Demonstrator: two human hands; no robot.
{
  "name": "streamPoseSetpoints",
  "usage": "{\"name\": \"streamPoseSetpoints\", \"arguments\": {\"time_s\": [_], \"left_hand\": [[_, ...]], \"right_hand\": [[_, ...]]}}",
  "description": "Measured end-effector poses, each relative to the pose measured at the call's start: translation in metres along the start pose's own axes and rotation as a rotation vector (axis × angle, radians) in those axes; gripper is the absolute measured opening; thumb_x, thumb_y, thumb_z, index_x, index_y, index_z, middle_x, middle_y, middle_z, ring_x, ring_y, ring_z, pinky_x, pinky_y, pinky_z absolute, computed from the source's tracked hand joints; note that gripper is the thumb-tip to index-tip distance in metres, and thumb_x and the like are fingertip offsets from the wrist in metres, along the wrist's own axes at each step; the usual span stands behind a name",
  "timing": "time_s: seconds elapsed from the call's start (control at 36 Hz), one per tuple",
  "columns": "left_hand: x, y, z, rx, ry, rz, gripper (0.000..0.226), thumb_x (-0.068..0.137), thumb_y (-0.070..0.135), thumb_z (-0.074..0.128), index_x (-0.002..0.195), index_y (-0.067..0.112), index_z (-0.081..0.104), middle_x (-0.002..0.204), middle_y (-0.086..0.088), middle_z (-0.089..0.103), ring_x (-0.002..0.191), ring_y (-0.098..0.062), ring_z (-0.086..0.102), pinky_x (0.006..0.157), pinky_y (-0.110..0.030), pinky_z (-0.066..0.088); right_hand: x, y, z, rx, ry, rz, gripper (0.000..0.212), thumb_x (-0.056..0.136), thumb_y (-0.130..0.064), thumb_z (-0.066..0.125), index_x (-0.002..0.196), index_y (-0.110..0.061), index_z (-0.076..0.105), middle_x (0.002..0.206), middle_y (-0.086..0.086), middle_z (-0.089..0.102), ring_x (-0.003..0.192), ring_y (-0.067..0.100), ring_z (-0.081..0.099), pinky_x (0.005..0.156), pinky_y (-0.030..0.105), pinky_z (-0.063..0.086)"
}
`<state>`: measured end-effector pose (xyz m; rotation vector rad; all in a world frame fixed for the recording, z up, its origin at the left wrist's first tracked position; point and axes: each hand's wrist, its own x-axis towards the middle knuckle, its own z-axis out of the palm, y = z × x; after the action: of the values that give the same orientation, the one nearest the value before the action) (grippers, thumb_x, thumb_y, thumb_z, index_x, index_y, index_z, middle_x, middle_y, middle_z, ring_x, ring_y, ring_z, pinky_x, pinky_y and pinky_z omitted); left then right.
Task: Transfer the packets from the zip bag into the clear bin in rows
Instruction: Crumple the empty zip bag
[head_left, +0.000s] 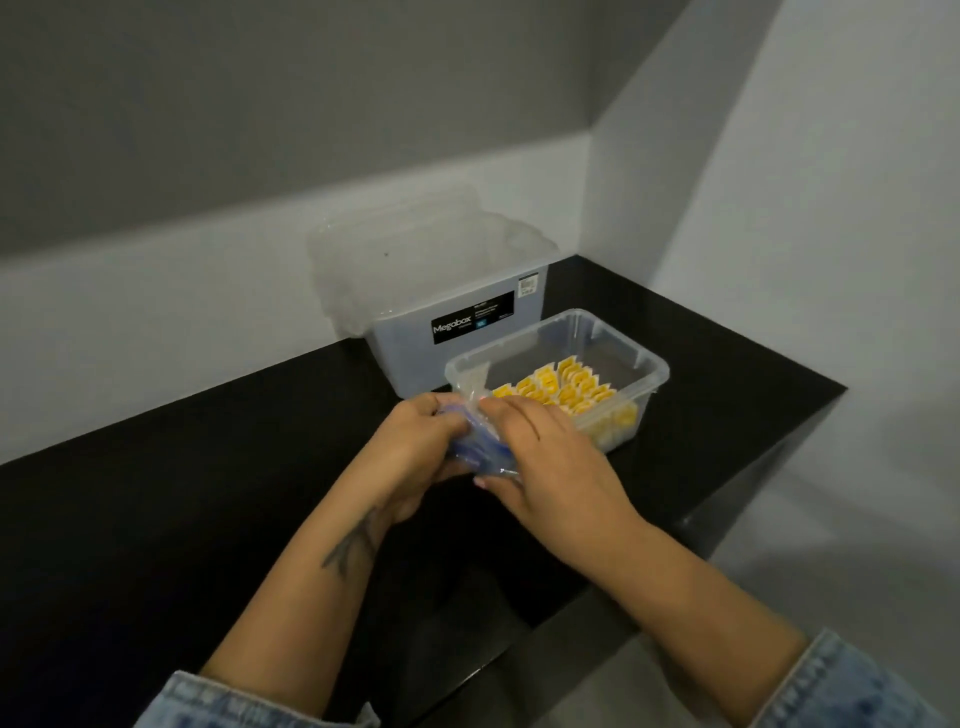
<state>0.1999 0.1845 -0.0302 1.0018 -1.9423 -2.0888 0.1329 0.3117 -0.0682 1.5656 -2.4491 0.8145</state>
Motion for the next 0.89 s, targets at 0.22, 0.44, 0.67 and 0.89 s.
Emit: {"name": "streamPoseSetpoints", "arguments": {"time_s": [0.22,0.44,0.67,0.89], "left_hand": [[0.003,0.025,0.072,0.217,-0.355,0.085,0.100,0.061,0.034,0.071,0.146,0.036,0.017,0.124,0.010,0.053,0.118,-0.020,0.049,0.103,-0.053,0.039],[0.025,0.015,0.196,0.247,-0.628,0.217,0.041,0.086,0.023,0.059,0.125,0.031,0.051,0.116,0.001,0.066,0.103,-0.016,0.066,0.083,-0.032,0.057],[0.054,-0.042,0.322,0.364,-0.448,0.436,0.040,0.089,0.018,0.061,0.127,0.023,0.052,0.115,0.004,0.064,0.102,-0.009,0.064,0.091,-0.034,0.054],[0.105,-0.123,0.396,0.696,-0.452,0.574,0.050,0.095,0.026,0.049,0.139,0.037,0.029,0.132,0.002,0.051,0.111,-0.011,0.056,0.094,-0.035,0.051]], "right_hand": [[-0.045,0.081,-0.074,0.619,0.025,0.303,0.040,0.090,-0.024,0.063,0.118,-0.033,0.037,0.112,-0.016,0.053,0.096,0.000,0.060,0.078,0.022,0.054],[-0.115,0.166,-0.134,0.863,0.126,0.453,0.041,0.086,-0.011,0.065,0.116,-0.032,0.046,0.115,-0.004,0.056,0.103,0.012,0.062,0.079,0.028,0.056],[-0.191,0.245,-0.138,0.723,0.473,0.613,0.056,0.080,-0.001,0.071,0.111,-0.040,0.045,0.112,-0.013,0.050,0.102,0.013,0.060,0.068,0.020,0.055],[-0.249,0.329,-0.068,0.266,0.527,0.740,0.039,0.088,-0.009,0.064,0.124,-0.024,0.061,0.122,0.004,0.058,0.106,0.013,0.057,0.088,0.019,0.048]]}}
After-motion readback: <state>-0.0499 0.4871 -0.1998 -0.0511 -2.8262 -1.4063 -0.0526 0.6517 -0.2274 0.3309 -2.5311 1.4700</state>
